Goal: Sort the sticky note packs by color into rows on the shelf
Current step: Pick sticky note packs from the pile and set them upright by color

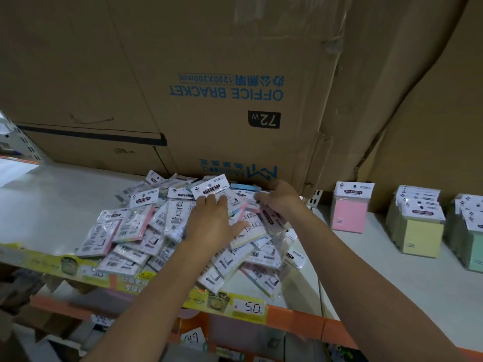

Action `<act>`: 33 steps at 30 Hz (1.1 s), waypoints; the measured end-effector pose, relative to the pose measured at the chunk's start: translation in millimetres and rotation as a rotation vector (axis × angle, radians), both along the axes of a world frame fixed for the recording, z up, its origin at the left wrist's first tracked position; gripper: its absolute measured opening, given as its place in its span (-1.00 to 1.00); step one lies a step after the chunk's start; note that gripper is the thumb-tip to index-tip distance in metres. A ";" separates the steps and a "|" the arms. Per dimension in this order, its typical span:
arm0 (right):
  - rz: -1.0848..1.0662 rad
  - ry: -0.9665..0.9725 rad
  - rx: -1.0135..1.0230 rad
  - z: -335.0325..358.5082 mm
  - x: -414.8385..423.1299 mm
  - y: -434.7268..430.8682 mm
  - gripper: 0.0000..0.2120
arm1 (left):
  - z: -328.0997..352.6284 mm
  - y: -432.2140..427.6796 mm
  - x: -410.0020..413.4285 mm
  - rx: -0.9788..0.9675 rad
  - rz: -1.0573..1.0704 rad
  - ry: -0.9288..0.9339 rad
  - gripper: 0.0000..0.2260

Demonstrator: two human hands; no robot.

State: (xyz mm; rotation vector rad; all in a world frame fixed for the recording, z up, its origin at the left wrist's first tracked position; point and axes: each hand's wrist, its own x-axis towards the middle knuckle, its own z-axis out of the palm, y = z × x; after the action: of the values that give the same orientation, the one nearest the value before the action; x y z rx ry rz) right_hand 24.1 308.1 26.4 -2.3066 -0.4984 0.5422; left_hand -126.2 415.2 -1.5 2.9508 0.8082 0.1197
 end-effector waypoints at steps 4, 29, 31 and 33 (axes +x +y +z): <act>-0.122 0.059 0.083 1.8 -1.4 -1.2 -0.57 | 4.9 1.4 -1.3 0.048 -0.059 -0.067 -0.54; -0.168 0.424 0.583 0.4 -34.4 -39.5 -0.89 | -2.3 -22.3 0.5 -0.566 -0.467 -0.398 -0.53; -0.253 0.453 0.627 3.4 -29.3 -46.3 -0.94 | 5.8 -6.6 17.5 -0.525 -0.411 -0.429 -0.59; -0.314 0.434 0.632 4.8 -21.2 -57.2 -0.94 | 11.4 13.0 38.6 -0.395 -0.308 -0.409 -0.60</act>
State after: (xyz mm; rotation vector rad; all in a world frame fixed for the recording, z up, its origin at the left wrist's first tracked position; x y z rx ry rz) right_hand 2.9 250.9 31.2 -1.5628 -0.0687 0.6021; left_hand -87.6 428.2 9.9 2.5088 0.2782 0.4640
